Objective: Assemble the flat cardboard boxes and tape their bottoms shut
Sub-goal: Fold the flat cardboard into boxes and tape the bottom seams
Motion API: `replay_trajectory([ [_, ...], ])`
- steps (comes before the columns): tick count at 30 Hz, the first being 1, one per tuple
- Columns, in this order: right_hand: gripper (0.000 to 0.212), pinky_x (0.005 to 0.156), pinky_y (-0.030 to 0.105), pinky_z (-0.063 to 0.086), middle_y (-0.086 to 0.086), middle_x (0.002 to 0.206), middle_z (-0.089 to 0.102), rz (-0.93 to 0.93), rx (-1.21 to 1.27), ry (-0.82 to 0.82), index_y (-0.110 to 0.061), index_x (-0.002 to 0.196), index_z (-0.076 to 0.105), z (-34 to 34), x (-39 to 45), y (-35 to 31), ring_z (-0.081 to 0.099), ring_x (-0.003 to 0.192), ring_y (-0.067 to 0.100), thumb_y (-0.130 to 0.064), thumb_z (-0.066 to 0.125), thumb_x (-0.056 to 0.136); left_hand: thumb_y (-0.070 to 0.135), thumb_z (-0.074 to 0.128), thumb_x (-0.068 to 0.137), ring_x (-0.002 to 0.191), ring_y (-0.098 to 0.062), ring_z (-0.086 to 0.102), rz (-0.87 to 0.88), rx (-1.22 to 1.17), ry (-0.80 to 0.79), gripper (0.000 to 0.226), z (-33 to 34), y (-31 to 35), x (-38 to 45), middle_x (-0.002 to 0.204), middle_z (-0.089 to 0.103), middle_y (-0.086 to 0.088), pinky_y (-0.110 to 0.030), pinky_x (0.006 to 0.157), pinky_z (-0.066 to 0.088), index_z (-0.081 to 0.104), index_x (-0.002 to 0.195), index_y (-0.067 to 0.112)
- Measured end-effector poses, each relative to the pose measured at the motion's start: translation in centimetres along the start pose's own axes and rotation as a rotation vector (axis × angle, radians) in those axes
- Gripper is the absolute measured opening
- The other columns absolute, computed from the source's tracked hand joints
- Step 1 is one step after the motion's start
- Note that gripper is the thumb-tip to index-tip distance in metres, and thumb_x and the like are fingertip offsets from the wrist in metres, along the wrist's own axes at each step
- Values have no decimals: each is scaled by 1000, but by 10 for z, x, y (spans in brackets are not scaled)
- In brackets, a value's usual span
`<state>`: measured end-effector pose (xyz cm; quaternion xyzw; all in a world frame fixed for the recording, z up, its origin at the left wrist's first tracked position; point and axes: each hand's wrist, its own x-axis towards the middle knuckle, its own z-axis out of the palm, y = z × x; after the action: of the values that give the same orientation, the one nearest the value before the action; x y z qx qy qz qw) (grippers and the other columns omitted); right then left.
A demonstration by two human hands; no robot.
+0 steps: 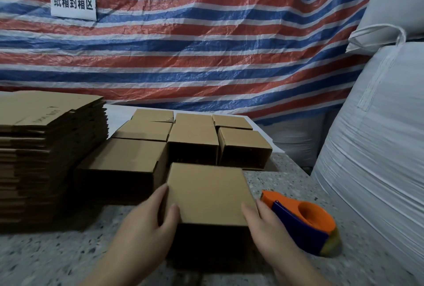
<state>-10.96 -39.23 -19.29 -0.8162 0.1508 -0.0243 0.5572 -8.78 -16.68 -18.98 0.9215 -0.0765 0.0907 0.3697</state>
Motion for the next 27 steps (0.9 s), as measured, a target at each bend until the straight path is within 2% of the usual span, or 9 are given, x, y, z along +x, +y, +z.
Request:
replay_trajectory([
  [2,18,97,40,50,-10,109,66,-60,-7,51,-30,108,58,3,18,-16,61,101,10,-40,44,103,42,36,100,129,-18,46,139,126,155,51,2,6,21,137,57,-2,-31,101,40,46,145,18],
  [4,22,97,42,49,-7,109,63,-97,-14,66,-26,112,56,4,44,-31,59,102,13,-40,42,102,37,29,102,139,-23,37,216,292,211,48,1,6,54,137,58,-7,-36,109,32,52,137,13],
  [7,36,96,41,47,-2,112,60,-95,-15,76,-16,124,55,11,83,-47,55,102,16,-39,40,101,34,24,103,147,-21,25,230,421,196,43,1,1,101,135,60,-6,-39,116,21,55,127,16],
  [10,45,99,42,45,5,123,58,-46,-8,36,-11,133,51,23,113,-48,54,110,22,-39,39,101,33,19,103,149,-16,18,229,468,153,48,4,-9,130,139,57,-6,-37,120,13,56,127,15],
  [14,40,92,40,46,4,114,59,-43,-15,47,-10,126,54,36,134,-39,55,98,18,-38,40,101,34,18,104,150,-16,14,224,506,95,49,12,-23,142,149,47,-4,-38,122,7,52,135,16],
  [17,38,94,38,46,6,125,60,-46,-44,44,-13,128,54,41,138,-31,56,109,22,-36,41,100,36,19,104,147,-20,25,191,546,69,48,17,-31,142,153,40,-6,-39,120,17,55,132,20],
  [20,46,104,43,45,7,132,57,-31,-61,45,-12,136,51,42,138,-28,54,119,25,-37,41,100,35,18,104,128,-19,46,197,564,83,43,19,-32,139,133,56,0,-37,108,33,55,121,23],
  [27,60,109,45,41,9,147,48,-3,-68,25,-11,150,38,41,140,-34,46,132,28,-42,41,99,36,18,105,120,-19,53,203,601,104,40,16,-24,137,124,61,1,-35,100,38,55,114,22],
])
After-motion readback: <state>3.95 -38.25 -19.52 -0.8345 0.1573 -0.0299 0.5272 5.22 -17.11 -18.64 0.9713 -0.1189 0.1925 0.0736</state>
